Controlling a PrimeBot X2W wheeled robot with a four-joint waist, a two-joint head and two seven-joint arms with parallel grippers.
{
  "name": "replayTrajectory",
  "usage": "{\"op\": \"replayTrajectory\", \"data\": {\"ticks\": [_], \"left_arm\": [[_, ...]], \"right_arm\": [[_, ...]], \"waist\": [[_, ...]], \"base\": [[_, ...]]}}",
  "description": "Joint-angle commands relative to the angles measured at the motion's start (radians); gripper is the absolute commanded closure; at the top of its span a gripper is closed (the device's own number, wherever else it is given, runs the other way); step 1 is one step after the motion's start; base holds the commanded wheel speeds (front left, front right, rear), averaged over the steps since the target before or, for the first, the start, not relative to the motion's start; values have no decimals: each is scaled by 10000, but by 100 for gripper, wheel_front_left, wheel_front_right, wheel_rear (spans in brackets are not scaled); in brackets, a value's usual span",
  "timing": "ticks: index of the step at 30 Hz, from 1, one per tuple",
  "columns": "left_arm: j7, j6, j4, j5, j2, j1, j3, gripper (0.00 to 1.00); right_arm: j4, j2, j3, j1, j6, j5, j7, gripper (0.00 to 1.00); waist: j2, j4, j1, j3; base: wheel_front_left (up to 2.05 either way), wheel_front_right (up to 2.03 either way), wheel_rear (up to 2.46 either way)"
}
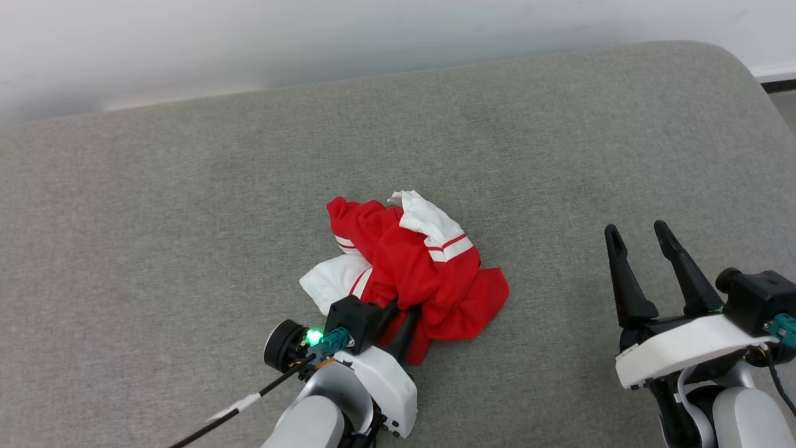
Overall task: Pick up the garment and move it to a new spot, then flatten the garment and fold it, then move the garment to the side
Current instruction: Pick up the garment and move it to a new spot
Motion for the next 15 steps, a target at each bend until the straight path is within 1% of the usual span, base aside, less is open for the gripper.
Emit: {"op": "replayTrajectory", "data": {"ticks": [1,2,4,6,11,15], "left_arm": [[-143,-76,-7,29,20,32,-48,57],[-238,-84,-38,68,50,-12,-89,0],[-402,-98,-181,-2,64,-45,-80,0],[-590,5,-403,-88,135,-4,88,0],[-1170,575,-1166,-176,355,282,750,0],[-1383,1104,-1641,-269,591,581,1308,0]], "right_arm": [[42,26,-41,-128,-3,41,-31,0],[56,24,-73,-130,-3,18,-22,0],[81,28,-99,-100,-3,-17,15,0],[93,26,-85,-54,-3,2,35,0],[24,28,-106,249,-3,97,160,0],[-35,28,-168,467,-3,43,267,0]], "waist": [[0,86,-1,-39],[0,144,-1,-86],[0,241,-1,-219],[0,319,-1,-391],[0,526,-1,-902],[0,723,-1,-1243]], "base": [[0,0,0],[0,0,0],[0,0,0],[0,0,0],[0,0,0],[0,0,0]]}}
